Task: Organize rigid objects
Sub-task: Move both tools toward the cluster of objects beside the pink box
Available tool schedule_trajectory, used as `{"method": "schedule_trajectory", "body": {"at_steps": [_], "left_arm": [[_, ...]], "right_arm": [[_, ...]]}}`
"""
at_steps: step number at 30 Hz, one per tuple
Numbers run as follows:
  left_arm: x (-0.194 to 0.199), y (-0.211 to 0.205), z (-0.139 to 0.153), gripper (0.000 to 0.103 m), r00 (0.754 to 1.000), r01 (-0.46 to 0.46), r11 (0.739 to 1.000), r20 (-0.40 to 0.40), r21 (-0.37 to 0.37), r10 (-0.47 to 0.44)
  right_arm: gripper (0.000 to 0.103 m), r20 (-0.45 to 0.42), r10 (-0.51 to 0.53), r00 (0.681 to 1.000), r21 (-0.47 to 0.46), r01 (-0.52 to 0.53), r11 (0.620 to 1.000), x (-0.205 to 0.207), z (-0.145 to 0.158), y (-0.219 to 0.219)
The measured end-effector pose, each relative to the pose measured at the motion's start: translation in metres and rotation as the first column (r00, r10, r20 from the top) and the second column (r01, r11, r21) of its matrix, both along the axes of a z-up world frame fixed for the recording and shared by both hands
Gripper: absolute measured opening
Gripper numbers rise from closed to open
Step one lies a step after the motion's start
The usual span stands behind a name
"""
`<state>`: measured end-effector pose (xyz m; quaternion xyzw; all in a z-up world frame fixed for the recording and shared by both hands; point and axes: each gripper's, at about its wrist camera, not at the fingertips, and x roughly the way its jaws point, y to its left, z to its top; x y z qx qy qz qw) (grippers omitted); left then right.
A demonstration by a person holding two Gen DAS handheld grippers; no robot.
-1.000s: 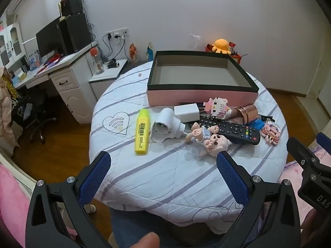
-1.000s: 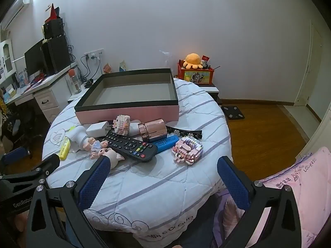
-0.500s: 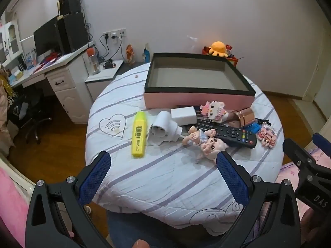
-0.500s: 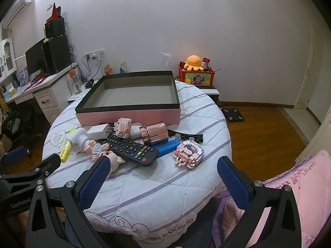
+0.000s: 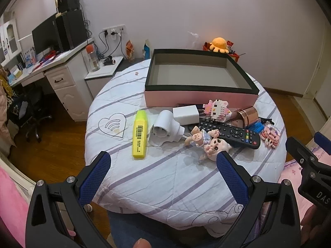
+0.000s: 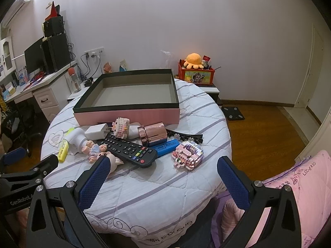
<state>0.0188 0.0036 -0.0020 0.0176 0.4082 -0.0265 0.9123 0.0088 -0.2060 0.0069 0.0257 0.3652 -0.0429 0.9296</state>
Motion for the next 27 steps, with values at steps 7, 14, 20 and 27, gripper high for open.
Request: {"method": "schedule_trajectory", "body": {"at_steps": [7, 14, 20, 27], "left_arm": [[0.014, -0.005, 0.007, 0.103, 1.0, -0.012, 1.0, -0.017, 0.003, 0.012], [0.023, -0.001, -0.004, 0.103, 0.999, -0.045, 0.999, -0.024, 0.025, 0.045], [0.034, 0.004, -0.021, 0.103, 0.998, -0.033, 0.999, -0.059, -0.003, 0.033], [0.047, -0.007, -0.026, 0.103, 0.997, 0.005, 1.0, -0.075, 0.014, -0.004]], "right_arm": [[0.103, -0.046, 0.026, 0.999, 0.016, -0.026, 1.0, 0.018, -0.001, -0.005], [0.103, -0.105, 0.027, 0.994, 0.049, -0.022, 0.999, 0.03, -0.012, -0.021], [0.103, -0.164, 0.028, 0.986, 0.083, -0.014, 0.996, 0.044, -0.029, -0.03], [0.103, -0.179, 0.08, 0.981, 0.059, -0.071, 0.996, 0.059, -0.031, -0.013]]}}
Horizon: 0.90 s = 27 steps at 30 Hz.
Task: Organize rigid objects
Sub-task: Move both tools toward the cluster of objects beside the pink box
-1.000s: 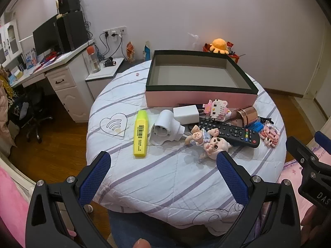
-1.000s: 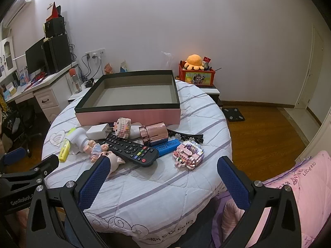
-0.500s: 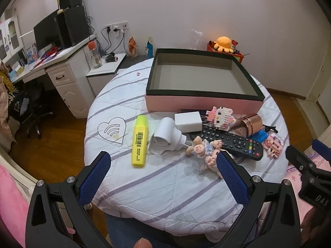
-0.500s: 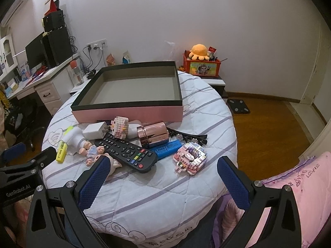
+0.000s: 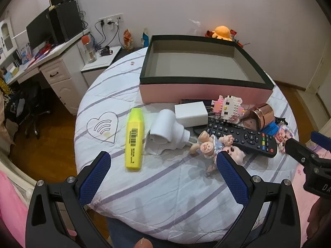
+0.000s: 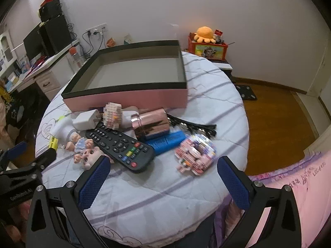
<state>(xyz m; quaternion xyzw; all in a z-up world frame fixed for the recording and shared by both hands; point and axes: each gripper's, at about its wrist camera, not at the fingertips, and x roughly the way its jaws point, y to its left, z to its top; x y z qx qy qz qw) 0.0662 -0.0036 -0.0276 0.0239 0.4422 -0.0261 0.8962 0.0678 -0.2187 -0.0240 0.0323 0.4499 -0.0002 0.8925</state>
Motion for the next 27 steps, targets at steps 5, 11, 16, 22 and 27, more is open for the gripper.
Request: {"method": "schedule_trajectory", "body": {"at_steps": [5, 11, 16, 22, 27], "left_arm": [[0.001, 0.003, 0.009, 0.103, 1.0, -0.007, 1.0, 0.013, -0.011, 0.007], [-0.011, 0.002, 0.023, 0.103, 0.999, -0.039, 0.999, 0.036, -0.001, 0.039], [-0.028, 0.004, 0.043, 0.103, 0.99, -0.127, 0.992, 0.071, 0.019, 0.126], [-0.053, 0.009, 0.087, 0.103, 0.962, -0.185, 0.982, 0.197, -0.03, 0.187], [-0.066, 0.024, 0.102, 0.103, 0.952, -0.165, 0.983, 0.246, -0.081, 0.18]], "right_arm": [[0.103, -0.003, -0.008, 1.0, -0.006, 0.008, 1.0, 0.0, 0.004, 0.002], [0.103, 0.044, 0.009, 0.999, 0.006, -0.01, 1.0, -0.012, 0.023, 0.01], [0.103, 0.076, 0.072, 0.994, 0.031, -0.075, 0.997, -0.012, 0.036, 0.015], [0.103, 0.189, 0.114, 0.975, -0.023, -0.111, 0.994, -0.028, 0.081, 0.02], [0.103, 0.227, 0.102, 0.968, -0.061, -0.09, 0.994, -0.043, 0.097, 0.03]]}}
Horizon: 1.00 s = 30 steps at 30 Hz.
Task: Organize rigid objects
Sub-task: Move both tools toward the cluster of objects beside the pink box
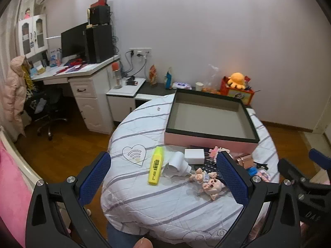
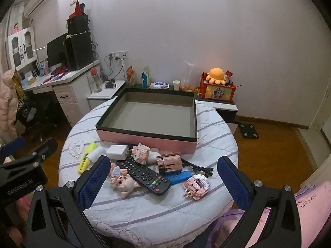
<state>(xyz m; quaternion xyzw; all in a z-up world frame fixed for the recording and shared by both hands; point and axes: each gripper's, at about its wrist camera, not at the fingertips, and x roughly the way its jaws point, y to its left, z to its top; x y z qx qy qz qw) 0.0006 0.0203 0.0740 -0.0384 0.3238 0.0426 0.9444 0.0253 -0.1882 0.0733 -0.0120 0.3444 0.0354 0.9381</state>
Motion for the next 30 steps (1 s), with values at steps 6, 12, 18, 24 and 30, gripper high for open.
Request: {"method": "schedule_trajectory", "body": {"at_steps": [6, 12, 18, 24, 30], "left_arm": [[-0.009, 0.016, 0.008, 0.103, 0.989, 0.134, 0.991, 0.054, 0.022, -0.135], [-0.013, 0.03, 0.02, 0.103, 0.974, 0.209, 0.978, 0.092, 0.006, -0.209], [-0.018, 0.027, 0.014, 0.103, 0.974, 0.21, 0.978, 0.083, -0.007, -0.209], [-0.024, 0.016, 0.011, 0.103, 0.984, 0.155, 0.988, 0.086, -0.014, -0.153], [-0.019, -0.001, -0.002, 0.103, 0.994, 0.093, 0.996, 0.055, -0.005, -0.093]], "right_arm": [[0.103, 0.054, -0.119, 0.991, -0.014, 0.12, 0.993, -0.03, 0.01, 0.02], [0.103, 0.063, -0.225, 0.972, -0.036, 0.227, 0.973, -0.046, 0.018, 0.034], [0.103, 0.072, -0.229, 0.971, -0.049, 0.233, 0.971, -0.054, 0.021, 0.038], [0.103, 0.078, -0.164, 0.983, -0.042, 0.168, 0.985, -0.049, 0.019, 0.032], [0.103, 0.054, -0.105, 0.993, -0.016, 0.106, 0.994, -0.037, 0.004, 0.009]]}}
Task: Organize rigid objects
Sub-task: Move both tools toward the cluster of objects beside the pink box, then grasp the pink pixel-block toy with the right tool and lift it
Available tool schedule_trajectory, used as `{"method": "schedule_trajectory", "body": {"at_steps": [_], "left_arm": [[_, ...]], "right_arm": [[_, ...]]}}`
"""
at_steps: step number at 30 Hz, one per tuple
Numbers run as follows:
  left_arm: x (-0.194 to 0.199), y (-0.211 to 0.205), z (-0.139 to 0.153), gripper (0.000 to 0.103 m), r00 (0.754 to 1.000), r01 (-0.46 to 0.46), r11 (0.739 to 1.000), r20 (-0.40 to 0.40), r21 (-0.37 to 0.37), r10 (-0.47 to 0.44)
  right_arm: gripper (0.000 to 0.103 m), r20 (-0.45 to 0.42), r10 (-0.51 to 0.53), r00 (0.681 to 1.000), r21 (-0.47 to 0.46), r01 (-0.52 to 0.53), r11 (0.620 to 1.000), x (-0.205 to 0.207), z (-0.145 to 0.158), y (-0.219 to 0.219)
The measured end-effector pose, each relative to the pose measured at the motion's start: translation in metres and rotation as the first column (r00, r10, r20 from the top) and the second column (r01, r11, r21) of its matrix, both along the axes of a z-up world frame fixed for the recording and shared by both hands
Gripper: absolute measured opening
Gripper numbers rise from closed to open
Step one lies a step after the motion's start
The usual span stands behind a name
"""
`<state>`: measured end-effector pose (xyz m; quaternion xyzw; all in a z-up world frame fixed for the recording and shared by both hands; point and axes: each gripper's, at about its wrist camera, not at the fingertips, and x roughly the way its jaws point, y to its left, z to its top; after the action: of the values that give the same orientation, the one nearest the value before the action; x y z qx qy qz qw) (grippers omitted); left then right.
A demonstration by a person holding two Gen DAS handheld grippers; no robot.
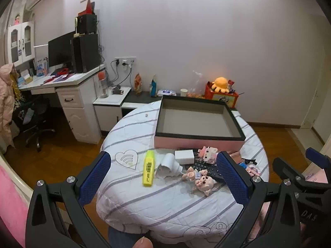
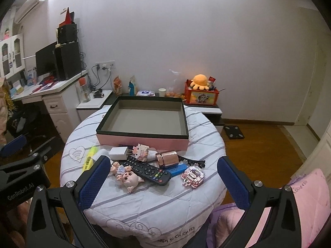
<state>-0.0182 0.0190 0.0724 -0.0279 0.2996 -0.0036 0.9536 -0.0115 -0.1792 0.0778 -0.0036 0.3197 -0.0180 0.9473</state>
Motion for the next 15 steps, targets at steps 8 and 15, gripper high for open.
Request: {"method": "schedule_trajectory", "body": {"at_steps": [8, 15], "left_arm": [[0.027, -0.026, -0.043, 0.103, 0.995, 0.021, 0.998, -0.103, 0.064, -0.015], [0.057, -0.034, -0.072, 0.103, 0.985, 0.033, 0.998, -0.172, 0.054, -0.023]], "right_arm": [[0.103, -0.154, -0.034, 0.987, 0.064, 0.044, 0.997, 0.032, -0.067, -0.05], [0.098, -0.26, -0.054, 0.964, 0.033, 0.065, 0.997, 0.066, -0.11, -0.072]]}}
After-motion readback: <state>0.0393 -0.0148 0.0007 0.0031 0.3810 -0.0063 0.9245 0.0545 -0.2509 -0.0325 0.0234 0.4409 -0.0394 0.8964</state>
